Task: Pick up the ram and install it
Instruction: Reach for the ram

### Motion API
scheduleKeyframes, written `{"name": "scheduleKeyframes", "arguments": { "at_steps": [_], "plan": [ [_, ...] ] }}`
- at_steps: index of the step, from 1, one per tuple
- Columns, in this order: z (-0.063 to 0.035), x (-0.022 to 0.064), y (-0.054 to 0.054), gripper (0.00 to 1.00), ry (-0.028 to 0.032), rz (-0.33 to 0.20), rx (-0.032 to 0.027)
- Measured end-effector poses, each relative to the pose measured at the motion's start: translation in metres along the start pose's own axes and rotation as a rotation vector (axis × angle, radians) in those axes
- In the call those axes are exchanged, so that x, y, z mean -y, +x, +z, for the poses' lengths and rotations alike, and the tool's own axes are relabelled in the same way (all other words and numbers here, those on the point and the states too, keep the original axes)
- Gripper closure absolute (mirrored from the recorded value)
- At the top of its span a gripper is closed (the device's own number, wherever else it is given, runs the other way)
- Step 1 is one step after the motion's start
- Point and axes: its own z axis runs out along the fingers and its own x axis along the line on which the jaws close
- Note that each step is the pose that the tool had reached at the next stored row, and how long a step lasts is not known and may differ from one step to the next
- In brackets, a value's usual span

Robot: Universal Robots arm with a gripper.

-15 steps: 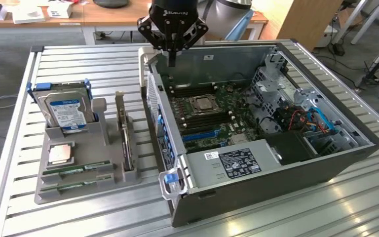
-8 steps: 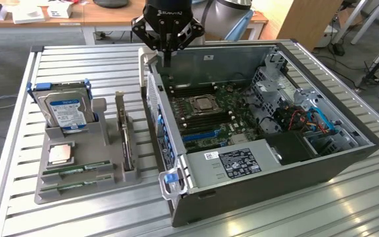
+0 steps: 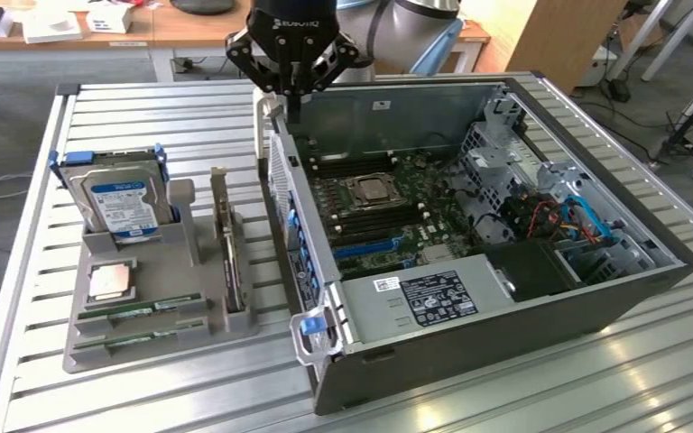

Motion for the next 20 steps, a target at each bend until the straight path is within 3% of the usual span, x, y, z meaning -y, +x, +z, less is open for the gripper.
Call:
{"name": "scheduleKeyframes", "arguments": {
  "at_steps": [20],
  "plan": [
    [-0.0005, 0.0031, 0.041, 0.89, 0.0000, 0.000, 0.0000]
  ]
}}
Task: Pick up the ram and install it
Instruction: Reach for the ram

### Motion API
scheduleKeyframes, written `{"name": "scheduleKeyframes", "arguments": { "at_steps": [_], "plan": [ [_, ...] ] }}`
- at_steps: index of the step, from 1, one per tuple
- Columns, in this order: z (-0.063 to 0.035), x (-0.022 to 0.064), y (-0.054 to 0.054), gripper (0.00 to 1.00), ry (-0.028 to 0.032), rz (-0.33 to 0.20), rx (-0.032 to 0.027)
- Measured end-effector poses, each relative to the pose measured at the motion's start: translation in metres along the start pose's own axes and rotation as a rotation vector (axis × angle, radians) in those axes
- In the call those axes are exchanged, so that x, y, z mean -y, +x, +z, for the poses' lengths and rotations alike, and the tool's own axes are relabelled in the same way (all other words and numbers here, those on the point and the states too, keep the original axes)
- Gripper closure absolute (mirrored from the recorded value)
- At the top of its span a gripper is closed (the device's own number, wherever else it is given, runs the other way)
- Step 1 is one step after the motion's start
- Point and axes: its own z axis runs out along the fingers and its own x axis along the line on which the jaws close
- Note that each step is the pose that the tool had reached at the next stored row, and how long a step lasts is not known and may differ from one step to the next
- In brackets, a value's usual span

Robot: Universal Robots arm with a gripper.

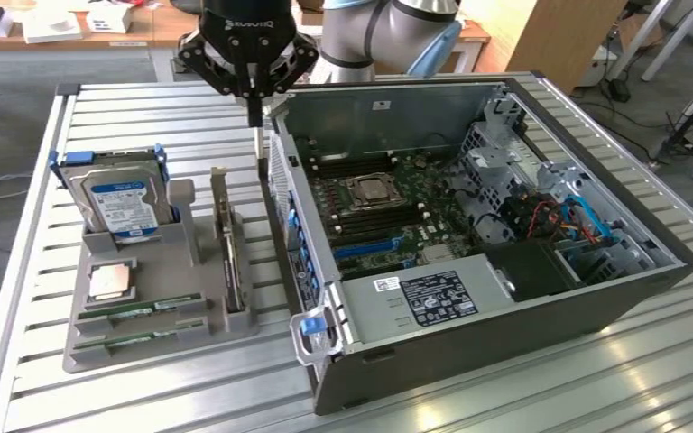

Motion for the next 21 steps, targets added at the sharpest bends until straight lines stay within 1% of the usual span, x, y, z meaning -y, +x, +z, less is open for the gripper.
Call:
{"name": "scheduleKeyframes", "arguments": {
  "at_steps": [21],
  "plan": [
    [-0.0004, 0.0034, 0.045, 0.89, 0.0000, 0.000, 0.0001]
  ]
}}
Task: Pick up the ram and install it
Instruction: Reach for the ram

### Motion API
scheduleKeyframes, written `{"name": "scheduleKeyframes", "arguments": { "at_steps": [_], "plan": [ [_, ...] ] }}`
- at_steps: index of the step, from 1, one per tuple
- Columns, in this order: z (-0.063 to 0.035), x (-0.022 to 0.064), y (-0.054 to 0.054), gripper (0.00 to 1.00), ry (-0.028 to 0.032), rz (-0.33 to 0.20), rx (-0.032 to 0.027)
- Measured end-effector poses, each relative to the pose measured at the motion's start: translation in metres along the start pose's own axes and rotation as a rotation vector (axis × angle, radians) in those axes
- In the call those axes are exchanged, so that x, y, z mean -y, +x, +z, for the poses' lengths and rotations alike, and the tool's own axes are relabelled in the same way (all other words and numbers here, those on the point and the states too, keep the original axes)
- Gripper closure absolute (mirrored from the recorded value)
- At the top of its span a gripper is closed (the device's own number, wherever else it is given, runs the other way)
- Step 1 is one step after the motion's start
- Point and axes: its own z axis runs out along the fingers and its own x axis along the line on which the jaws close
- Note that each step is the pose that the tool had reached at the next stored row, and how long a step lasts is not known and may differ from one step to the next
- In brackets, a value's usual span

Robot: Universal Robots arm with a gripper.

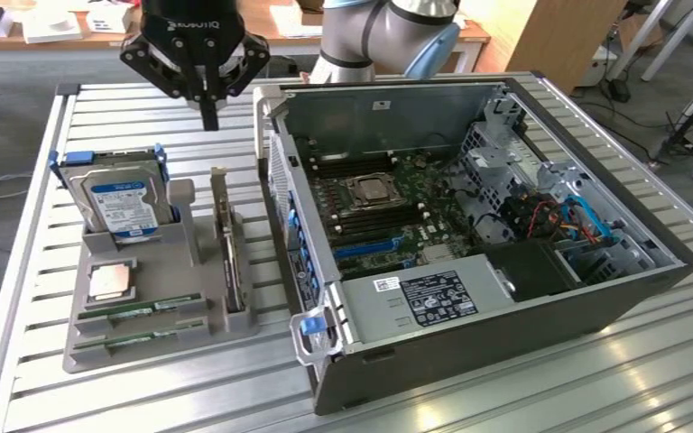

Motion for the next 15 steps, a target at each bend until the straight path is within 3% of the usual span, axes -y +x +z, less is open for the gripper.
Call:
{"name": "scheduleKeyframes", "arguments": {
  "at_steps": [15],
  "plan": [
    [-0.0002, 0.0024, 0.032, 0.89, 0.0000, 0.000, 0.0000]
  ]
}}
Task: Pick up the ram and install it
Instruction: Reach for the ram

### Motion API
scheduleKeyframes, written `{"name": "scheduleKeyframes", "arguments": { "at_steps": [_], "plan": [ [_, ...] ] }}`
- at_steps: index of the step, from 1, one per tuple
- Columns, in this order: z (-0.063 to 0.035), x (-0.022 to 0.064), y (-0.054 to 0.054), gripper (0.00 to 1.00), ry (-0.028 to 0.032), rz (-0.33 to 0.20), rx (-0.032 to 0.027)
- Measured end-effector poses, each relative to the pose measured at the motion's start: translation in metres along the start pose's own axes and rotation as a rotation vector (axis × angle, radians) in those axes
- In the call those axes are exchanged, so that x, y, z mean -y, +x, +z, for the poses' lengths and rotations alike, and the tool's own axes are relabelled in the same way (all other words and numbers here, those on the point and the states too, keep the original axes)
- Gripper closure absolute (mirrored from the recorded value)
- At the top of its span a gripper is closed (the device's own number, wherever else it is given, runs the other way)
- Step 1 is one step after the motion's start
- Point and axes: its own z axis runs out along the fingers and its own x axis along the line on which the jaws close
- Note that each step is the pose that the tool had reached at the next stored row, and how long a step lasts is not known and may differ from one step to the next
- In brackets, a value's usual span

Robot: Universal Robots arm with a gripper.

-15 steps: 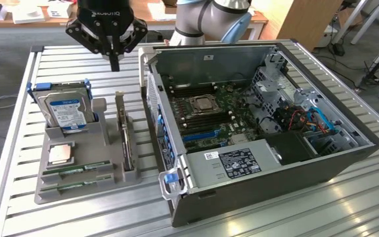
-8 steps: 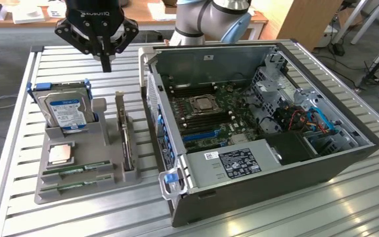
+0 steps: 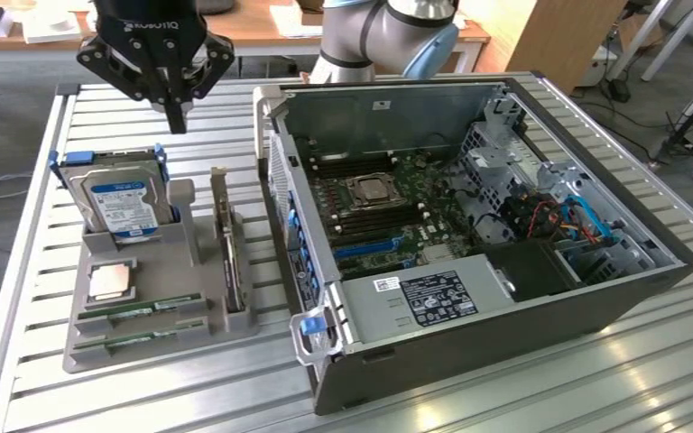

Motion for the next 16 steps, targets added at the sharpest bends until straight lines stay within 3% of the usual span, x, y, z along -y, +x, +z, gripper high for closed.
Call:
{"name": "scheduleKeyframes", "arguments": {
  "at_steps": [16],
  "plan": [
    [0.0002, 0.0019, 0.025, 0.89, 0.0000, 0.000, -0.0004]
  ]
}}
